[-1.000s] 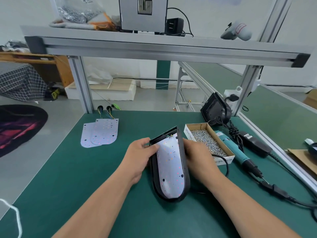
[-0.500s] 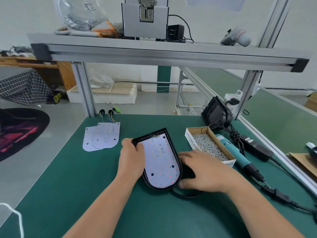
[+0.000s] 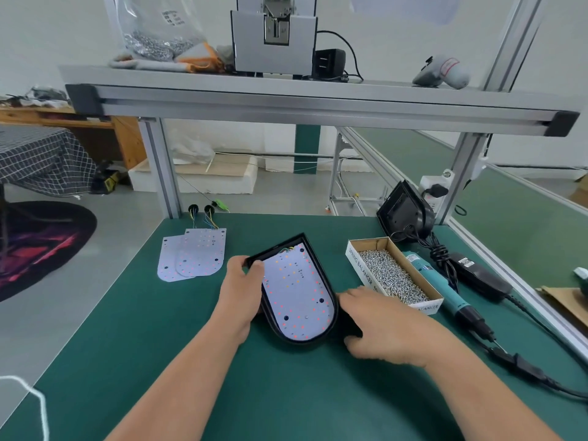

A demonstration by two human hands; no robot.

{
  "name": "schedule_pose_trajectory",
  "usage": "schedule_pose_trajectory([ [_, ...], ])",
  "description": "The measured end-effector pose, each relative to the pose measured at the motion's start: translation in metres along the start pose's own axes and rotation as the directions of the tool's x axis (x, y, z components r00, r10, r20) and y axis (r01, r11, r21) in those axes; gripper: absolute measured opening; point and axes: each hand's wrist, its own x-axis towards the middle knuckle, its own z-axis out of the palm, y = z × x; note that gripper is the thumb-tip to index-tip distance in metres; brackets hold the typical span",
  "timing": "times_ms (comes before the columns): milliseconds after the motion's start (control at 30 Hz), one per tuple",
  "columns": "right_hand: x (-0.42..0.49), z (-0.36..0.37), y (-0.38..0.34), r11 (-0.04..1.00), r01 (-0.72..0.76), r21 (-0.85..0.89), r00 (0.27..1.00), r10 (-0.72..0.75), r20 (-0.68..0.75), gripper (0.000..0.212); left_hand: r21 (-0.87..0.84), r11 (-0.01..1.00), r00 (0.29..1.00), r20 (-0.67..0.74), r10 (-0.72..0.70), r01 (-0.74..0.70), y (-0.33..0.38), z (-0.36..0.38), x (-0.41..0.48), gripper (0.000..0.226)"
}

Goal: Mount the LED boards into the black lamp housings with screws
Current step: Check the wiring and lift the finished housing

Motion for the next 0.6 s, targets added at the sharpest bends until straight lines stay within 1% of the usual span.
schedule_pose_trajectory([
  [67,0.004,0.001,0.000,1.000,-0.002,-0.002,0.998,0.002,-0.056,0.023,-0.070,0.997,0.999,0.036,-0.039,0.042,0.003,0.000,-0.001,0.018],
  [100,0.006,0.002,0.001,1.000,0.002,0.010,0.997,-0.001,-0.077,0.023,-0.108,0.992,0.996,0.065,-0.054,0.060,0.004,0.000,-0.002,0.019],
  [133,0.008,0.003,0.001,1.000,0.007,0.025,0.995,-0.004,-0.095,0.027,-0.136,0.988,0.994,0.097,-0.057,0.070,0.004,0.000,-0.002,0.021],
  [200,0.010,0.006,0.001,0.998,-0.006,0.060,0.992,0.013,-0.125,0.045,-0.179,0.981,0.986,0.160,-0.045,0.074,0.004,0.002,-0.005,0.028],
  [233,0.010,0.007,0.001,0.996,-0.017,0.090,0.991,0.029,-0.132,0.051,-0.187,0.979,0.980,0.194,-0.040,0.077,0.004,0.003,-0.007,0.030],
  [333,0.008,0.007,0.004,0.971,-0.062,0.232,0.986,0.096,-0.139,0.049,-0.119,0.991,0.953,0.303,-0.015,0.053,0.004,0.006,-0.014,0.024],
  [400,0.007,0.004,0.007,0.928,-0.087,0.362,0.982,0.141,-0.125,0.048,-0.082,0.997,0.949,0.314,0.018,0.008,0.004,0.007,-0.018,0.024],
  [433,0.006,0.002,0.009,0.881,-0.086,0.465,0.981,0.155,-0.113,0.045,-0.069,0.997,0.952,0.303,0.034,-0.014,0.005,0.008,-0.019,0.024],
  [467,0.006,0.001,0.009,0.807,-0.068,0.587,0.981,0.161,-0.108,0.042,-0.058,0.998,0.956,0.290,0.047,-0.032,0.005,0.009,-0.021,0.024],
  [533,0.007,-0.002,0.010,0.591,-0.011,0.806,0.969,0.204,-0.136,0.043,-0.032,0.998,0.959,0.276,0.058,-0.050,0.005,0.011,-0.024,0.023],
  [600,0.006,-0.007,0.011,0.368,0.056,0.928,0.956,0.249,-0.156,0.041,-0.026,0.998,0.955,0.288,0.068,-0.063,0.004,0.013,-0.026,0.021],
])
